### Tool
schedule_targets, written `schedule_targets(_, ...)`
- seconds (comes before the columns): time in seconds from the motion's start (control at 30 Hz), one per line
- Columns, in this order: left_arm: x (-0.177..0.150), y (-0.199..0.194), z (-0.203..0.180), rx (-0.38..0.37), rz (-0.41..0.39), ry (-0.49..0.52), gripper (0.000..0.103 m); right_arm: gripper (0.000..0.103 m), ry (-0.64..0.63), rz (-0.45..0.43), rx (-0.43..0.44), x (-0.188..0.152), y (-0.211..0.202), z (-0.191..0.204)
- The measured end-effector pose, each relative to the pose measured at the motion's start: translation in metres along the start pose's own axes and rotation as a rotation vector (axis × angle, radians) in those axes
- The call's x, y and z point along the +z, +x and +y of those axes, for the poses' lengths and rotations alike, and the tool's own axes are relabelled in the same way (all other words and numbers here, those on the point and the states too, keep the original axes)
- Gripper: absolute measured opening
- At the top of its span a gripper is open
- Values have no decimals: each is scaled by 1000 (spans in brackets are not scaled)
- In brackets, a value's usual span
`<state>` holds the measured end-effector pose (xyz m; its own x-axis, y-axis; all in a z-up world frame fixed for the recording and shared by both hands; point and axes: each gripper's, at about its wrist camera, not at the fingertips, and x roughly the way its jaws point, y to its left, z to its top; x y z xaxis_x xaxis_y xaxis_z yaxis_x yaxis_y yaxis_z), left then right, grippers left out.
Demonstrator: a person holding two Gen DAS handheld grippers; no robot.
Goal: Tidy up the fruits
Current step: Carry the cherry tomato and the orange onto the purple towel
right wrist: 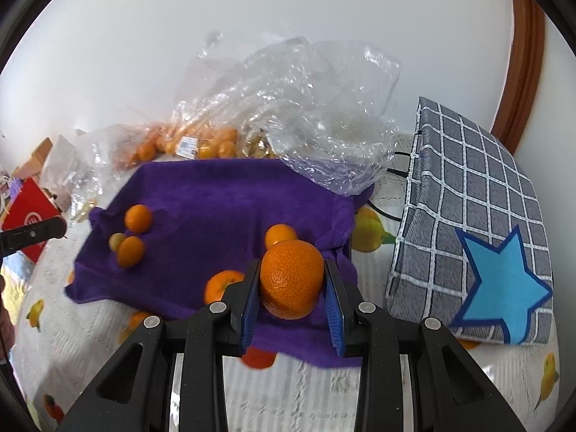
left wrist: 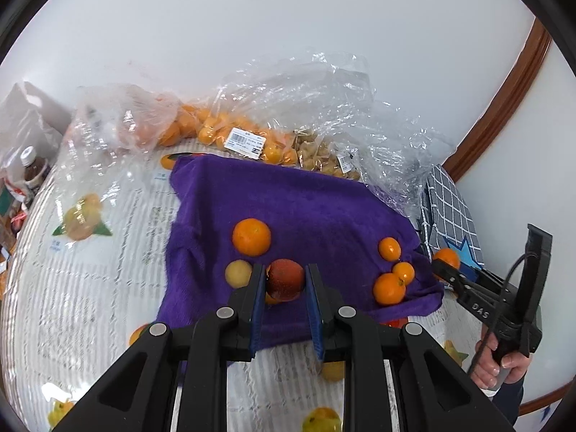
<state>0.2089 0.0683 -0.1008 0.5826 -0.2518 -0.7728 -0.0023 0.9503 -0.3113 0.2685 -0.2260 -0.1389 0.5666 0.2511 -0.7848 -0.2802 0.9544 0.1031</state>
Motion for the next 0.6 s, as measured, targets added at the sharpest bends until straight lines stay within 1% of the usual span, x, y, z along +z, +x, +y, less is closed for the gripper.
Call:
schedule_targets(0.17,10,21,-16,-15,21,42,21,33,-6,27,-24,5,24,-6)
schedule_targets(0.37,18,48,-35,-20,51,99,21,33,1,53,-30,9,46,-15)
schedule_targets(0.6,25,74,-41,-2,85,104,21,33,-5,76,-24,7,61,-18)
